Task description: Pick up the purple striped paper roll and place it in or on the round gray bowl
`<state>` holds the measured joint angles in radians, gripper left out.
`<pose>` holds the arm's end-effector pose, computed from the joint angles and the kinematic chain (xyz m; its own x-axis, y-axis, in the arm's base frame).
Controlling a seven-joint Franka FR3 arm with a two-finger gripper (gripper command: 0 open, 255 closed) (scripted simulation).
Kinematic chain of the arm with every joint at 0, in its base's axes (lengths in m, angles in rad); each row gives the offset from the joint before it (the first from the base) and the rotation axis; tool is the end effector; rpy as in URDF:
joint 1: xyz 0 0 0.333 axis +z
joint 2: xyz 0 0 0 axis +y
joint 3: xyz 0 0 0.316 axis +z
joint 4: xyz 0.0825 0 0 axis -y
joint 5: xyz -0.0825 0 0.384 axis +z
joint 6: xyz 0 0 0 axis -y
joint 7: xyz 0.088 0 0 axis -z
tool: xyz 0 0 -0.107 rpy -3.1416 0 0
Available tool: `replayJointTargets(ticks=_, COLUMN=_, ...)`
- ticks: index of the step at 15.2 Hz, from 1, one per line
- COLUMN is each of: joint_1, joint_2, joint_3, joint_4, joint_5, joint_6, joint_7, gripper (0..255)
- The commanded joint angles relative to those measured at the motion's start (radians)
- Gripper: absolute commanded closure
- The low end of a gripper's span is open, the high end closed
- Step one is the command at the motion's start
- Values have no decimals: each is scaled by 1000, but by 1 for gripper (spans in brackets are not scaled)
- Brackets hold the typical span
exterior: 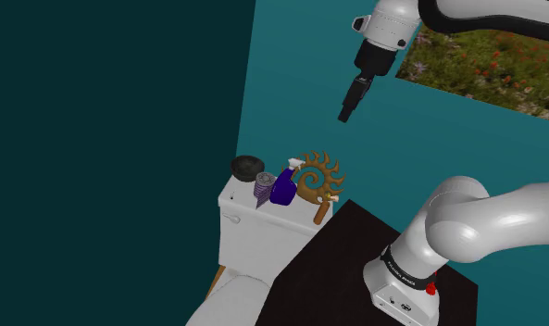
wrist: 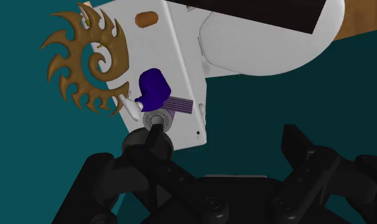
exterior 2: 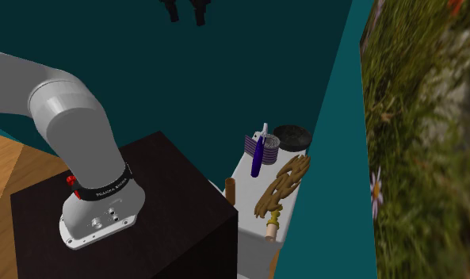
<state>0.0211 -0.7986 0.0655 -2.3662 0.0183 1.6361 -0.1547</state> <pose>0.3087 0.0348 0.5949 0.9732 0.2215 0.0621 0.2194 -0.9749 0.0386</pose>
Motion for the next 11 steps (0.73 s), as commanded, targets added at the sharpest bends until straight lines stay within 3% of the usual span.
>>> replayJointTargets(ticks=1, joint_1=0, joint_2=0, joint_3=0, joint_4=0, joint_5=0, joint_6=0, joint_7=0, gripper=0)
replayJointTargets(ticks=11, joint_1=-57, joint_2=222, joint_3=29, joint_4=-141, joint_5=6, joint_6=343, joint_7=124, gripper=0)
